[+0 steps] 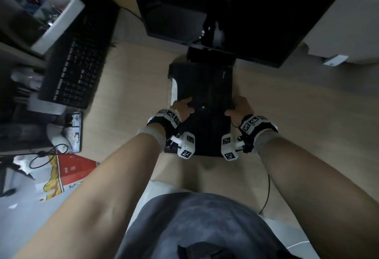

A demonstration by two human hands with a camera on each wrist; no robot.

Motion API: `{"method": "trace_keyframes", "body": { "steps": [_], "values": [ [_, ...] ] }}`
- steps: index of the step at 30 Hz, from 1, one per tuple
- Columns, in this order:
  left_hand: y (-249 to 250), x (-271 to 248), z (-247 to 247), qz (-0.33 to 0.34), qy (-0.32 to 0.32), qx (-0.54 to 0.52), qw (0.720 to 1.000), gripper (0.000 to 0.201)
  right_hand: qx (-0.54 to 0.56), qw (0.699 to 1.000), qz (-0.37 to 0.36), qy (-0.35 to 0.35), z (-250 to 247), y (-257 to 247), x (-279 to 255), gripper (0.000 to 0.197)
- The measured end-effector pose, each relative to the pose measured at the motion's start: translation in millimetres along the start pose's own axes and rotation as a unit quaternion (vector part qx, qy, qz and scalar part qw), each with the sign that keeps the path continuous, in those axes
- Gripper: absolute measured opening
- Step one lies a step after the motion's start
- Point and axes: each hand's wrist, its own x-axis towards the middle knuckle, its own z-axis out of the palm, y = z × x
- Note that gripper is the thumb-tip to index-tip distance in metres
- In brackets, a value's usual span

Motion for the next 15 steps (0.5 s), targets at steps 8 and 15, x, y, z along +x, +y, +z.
{"method": "trace_keyframes", "body": {
  "steps": [8,15],
  "values": [
    [-4.4,-10.7,16.6,0.004,0.037,0.152,0.988,0.061,-0.062,0.996,0.023,0.052,-1.9,20.4,-10.0,0.048],
    [-10.5,-19.0,35.9,0.023,0.024,0.173,0.984,0.061,0.304,0.942,0.002,0.143,-39.6,52.3,-43.3,0.018]
  ]
}}
